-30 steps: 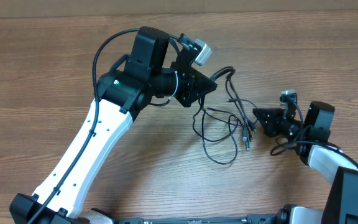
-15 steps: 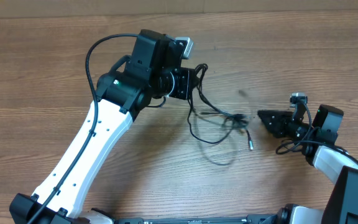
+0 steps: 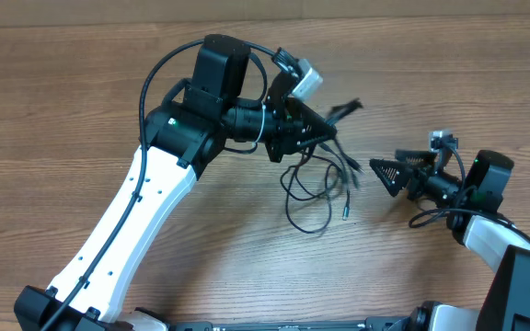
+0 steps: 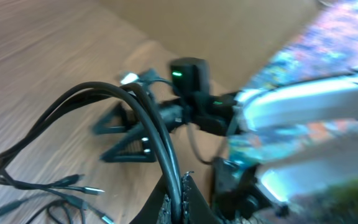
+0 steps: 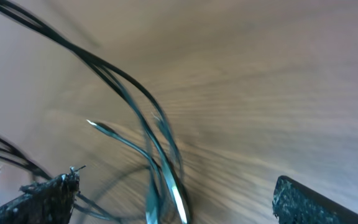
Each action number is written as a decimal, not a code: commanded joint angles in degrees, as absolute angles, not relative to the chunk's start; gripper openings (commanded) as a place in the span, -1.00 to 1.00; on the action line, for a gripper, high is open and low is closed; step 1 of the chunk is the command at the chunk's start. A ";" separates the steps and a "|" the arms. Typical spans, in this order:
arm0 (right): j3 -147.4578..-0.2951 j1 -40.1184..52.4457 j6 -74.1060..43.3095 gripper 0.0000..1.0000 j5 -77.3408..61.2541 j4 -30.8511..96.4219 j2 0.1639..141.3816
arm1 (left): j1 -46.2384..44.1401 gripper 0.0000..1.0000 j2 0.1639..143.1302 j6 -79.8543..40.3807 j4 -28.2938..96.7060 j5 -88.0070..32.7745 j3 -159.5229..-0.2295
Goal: Untangle cables
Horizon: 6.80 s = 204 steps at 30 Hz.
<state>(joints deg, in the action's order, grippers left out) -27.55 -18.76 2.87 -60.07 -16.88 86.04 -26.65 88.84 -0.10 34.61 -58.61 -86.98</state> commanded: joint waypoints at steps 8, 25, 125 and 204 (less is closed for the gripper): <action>-27.73 -18.92 -1.17 1.00 -74.87 -29.98 86.11 | -28.12 -0.91 86.87 2.11 31.42 -69.30 -88.40; -27.73 -12.62 -2.15 1.00 -74.39 -39.42 86.11 | -32.82 -0.91 86.87 2.13 30.57 -66.17 -88.40; -27.73 -19.09 -4.71 1.00 -65.41 -13.13 86.11 | -26.92 1.00 97.03 22.26 58.17 -8.27 -98.72; -27.73 -19.09 -4.69 0.98 -58.52 -8.78 86.13 | -28.21 -0.92 120.92 29.69 56.12 -11.44 -99.07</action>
